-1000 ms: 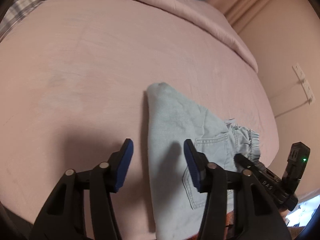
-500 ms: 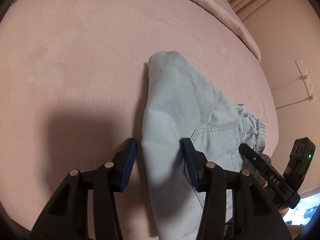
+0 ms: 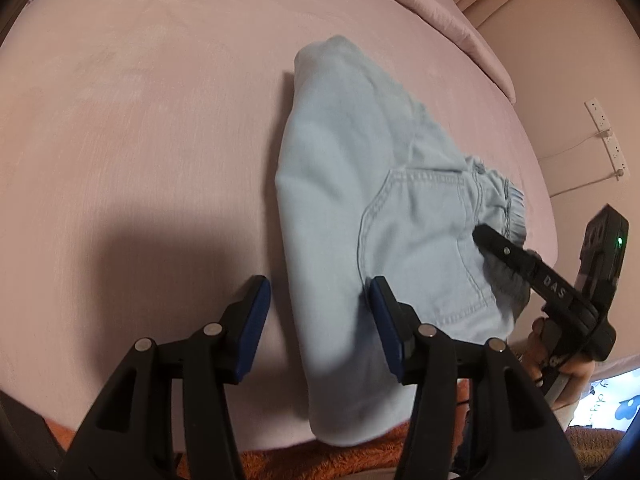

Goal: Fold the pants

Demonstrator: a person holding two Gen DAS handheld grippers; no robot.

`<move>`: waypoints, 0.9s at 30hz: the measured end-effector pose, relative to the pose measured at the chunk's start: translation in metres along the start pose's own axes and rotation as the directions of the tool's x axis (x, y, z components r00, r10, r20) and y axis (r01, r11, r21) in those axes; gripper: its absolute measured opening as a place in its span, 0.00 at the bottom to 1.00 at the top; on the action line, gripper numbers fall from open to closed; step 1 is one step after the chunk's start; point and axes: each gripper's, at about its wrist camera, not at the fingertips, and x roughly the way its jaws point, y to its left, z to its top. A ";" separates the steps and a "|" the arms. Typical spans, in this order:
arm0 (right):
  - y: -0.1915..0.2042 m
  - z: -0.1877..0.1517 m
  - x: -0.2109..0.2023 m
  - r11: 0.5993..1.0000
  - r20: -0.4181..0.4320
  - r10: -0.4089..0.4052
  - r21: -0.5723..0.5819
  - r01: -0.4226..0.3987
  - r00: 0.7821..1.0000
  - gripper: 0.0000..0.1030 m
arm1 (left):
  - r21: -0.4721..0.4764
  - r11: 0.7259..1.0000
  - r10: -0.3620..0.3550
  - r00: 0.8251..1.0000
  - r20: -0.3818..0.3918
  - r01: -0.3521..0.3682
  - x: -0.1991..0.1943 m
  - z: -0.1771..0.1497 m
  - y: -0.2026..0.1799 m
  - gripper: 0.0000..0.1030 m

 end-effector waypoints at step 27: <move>-0.008 -0.021 -0.036 0.999 -0.036 -0.037 -0.011 0.036 0.999 0.43 | -0.070 0.997 -0.039 0.997 -0.073 0.033 0.001 -0.009 -0.008 0.52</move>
